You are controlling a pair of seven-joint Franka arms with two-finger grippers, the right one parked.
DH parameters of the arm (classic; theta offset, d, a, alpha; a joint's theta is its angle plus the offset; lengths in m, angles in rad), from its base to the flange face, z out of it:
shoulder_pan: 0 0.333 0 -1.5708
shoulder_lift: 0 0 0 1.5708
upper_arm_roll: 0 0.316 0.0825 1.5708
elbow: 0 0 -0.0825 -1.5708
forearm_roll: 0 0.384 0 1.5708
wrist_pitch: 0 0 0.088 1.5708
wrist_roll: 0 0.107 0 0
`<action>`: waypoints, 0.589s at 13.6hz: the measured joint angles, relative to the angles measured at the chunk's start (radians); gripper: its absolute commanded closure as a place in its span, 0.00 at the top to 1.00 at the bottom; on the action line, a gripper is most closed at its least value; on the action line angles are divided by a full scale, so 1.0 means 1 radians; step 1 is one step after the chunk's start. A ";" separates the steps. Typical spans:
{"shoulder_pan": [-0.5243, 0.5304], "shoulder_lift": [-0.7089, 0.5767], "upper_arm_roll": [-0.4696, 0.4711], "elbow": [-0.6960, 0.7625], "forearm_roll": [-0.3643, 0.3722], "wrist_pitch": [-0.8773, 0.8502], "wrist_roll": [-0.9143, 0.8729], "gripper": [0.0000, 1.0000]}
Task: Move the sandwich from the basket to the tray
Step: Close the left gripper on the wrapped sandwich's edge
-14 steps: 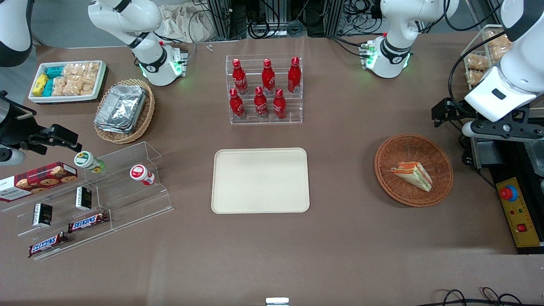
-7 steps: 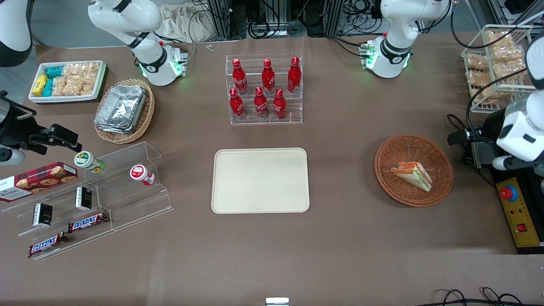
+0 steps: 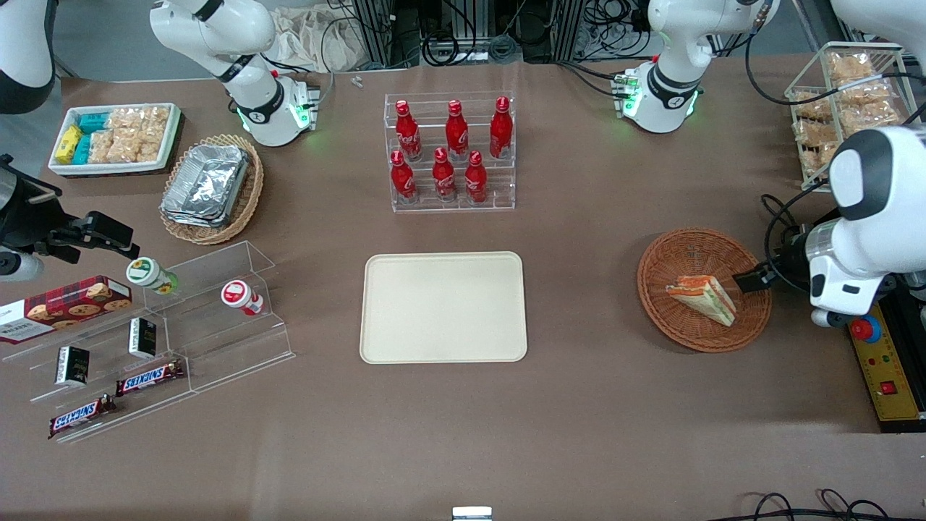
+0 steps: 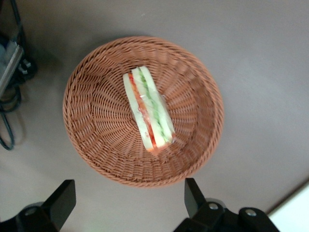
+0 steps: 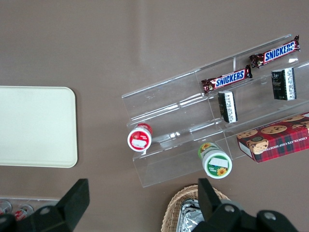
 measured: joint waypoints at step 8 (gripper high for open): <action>0.009 0.143 -0.015 -0.128 -0.006 0.255 -0.299 1.00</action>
